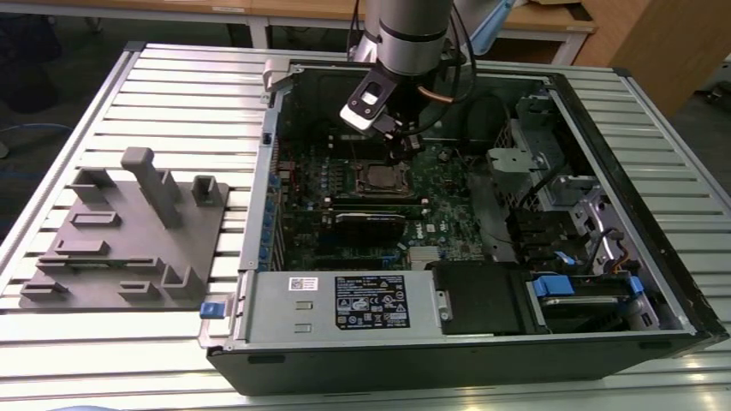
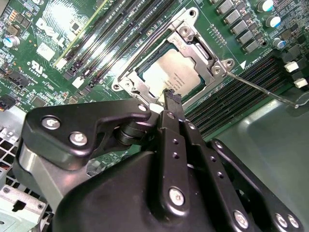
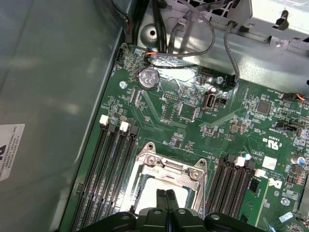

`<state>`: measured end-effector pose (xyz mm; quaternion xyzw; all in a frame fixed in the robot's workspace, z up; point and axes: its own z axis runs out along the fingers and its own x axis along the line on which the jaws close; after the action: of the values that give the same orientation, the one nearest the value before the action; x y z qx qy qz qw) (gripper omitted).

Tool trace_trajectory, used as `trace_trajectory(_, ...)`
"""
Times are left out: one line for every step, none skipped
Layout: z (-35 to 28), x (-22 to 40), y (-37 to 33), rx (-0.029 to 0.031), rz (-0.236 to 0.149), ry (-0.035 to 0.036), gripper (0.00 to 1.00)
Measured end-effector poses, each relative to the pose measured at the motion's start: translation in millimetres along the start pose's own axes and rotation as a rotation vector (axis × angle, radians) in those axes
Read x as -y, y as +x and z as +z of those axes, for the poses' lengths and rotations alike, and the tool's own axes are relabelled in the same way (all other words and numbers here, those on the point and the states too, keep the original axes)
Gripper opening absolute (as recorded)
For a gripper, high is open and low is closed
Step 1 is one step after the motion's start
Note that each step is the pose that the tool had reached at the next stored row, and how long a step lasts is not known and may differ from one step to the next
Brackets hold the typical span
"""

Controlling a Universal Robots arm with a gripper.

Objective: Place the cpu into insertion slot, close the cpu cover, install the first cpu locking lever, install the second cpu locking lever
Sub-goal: 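Close the cpu cover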

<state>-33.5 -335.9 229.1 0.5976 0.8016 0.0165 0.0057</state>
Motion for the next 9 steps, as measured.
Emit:
trace_trajectory(0.0, 0.0, 0.0, -0.0001, -0.003, 0.0000, 0.10)
trace_trajectory(0.1, 0.0, 0.0, -0.0002, -0.009, 0.0001, 0.10)
trace_trajectory(0.1, 0.0, 0.0, -0.0005, -0.017, 0.0002, 0.10)
trace_trajectory(0.1, 0.0, 0.0, -0.0009, -0.027, 0.0003, 0.10)
trace_trajectory(0.2, 0.0, 0.0, -0.0012, -0.037, 0.0003, 0.10)
trace_trajectory(0.3, 0.0, 0.0, -0.0014, -0.046, 0.0005, 0.10)
trace_trajectory(0.3, 0.0, 0.0, -0.0016, -0.054, 0.0006, 0.10)
trace_trajectory(0.3, 0.0, 0.0, -0.0017, -0.061, 0.0007, 0.10)
trace_trajectory(0.4, 0.0, 0.0, -0.0019, -0.068, 0.0008, 0.10)
